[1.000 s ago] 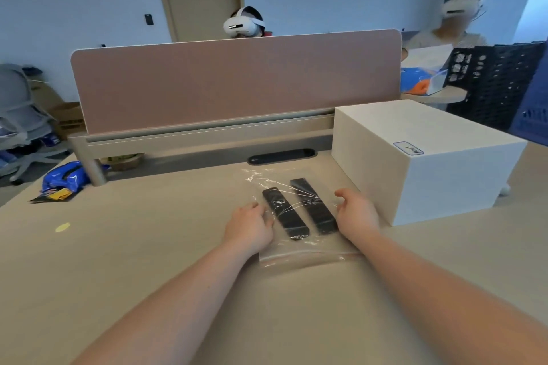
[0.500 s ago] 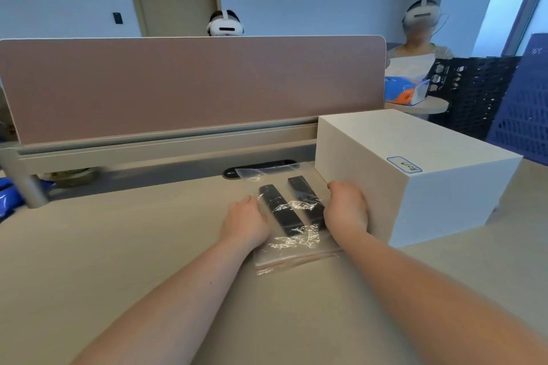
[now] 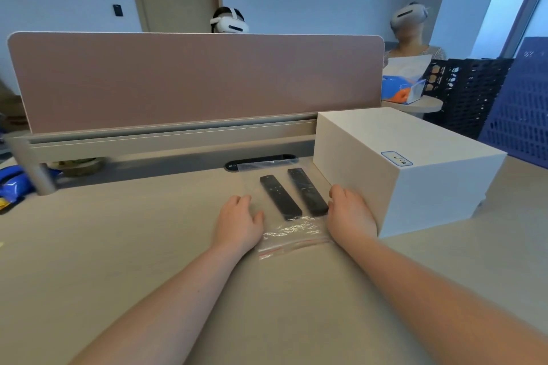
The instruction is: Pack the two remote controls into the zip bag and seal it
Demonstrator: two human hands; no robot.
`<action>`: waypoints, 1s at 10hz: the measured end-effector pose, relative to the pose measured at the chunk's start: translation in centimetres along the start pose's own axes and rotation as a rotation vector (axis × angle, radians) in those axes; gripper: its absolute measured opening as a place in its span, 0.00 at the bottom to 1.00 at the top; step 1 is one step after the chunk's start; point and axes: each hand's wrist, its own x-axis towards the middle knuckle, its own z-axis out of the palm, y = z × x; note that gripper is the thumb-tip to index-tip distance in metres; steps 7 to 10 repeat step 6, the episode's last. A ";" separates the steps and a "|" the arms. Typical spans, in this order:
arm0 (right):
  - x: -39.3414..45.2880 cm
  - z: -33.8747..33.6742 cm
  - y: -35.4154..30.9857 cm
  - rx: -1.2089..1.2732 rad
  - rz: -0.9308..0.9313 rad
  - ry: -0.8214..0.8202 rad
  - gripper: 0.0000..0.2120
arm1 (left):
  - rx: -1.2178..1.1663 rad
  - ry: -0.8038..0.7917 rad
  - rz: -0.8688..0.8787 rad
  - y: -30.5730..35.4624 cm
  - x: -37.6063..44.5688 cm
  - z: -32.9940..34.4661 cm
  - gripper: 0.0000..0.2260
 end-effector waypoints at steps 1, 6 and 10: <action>-1.5 -0.2 0.5 -0.051 -0.005 -0.031 0.13 | 0.015 0.003 0.002 -0.2 -1.8 -0.5 0.20; -6.3 -1.2 1.8 0.051 0.038 -0.087 0.11 | 0.106 0.026 0.073 -1.8 -8.7 -2.5 0.15; -6.3 -1.2 1.8 0.051 0.038 -0.087 0.11 | 0.106 0.026 0.073 -1.8 -8.7 -2.5 0.15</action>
